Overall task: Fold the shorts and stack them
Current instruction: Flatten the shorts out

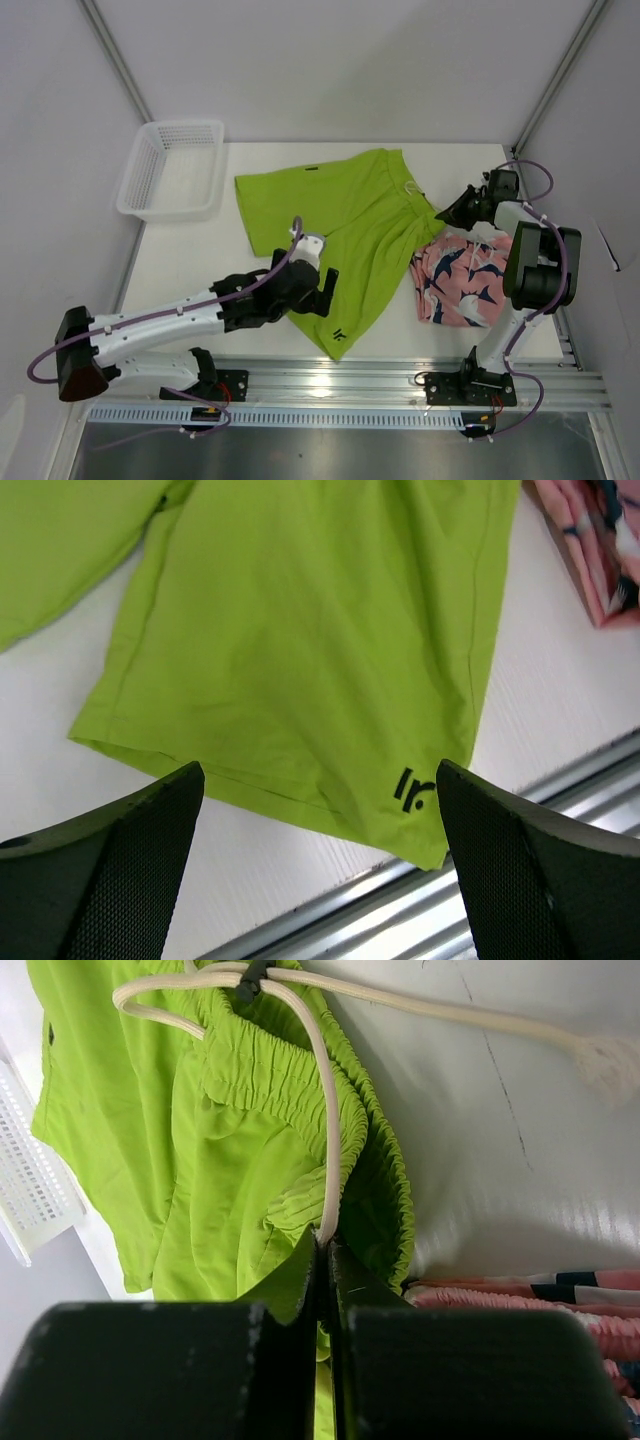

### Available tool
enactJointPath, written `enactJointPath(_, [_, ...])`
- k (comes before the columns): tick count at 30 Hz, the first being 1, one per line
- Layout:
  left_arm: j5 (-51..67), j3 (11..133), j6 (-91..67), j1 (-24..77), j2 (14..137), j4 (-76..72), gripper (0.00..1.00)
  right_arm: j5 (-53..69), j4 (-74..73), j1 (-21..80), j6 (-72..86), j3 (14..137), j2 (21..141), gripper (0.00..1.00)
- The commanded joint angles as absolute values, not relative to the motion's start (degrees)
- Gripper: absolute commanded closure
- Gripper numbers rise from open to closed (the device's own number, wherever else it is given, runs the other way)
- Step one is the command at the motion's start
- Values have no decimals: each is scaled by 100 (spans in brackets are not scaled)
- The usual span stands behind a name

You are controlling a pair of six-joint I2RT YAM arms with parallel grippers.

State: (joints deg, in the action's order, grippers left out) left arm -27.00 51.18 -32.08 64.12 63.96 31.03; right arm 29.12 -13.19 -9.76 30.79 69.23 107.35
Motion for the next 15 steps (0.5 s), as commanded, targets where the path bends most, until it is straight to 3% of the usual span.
enactJointPath(1, [-3146, 5501, -2988, 6933, 6618, 3454, 1, 2848, -1590, -853, 2874, 7180, 10485, 100])
enactJointPath(15, [-3392, 6178, -3050, 8542, 8111, 4121, 1, 2839, -1591, -730, 2690, 6961, 10398, 100])
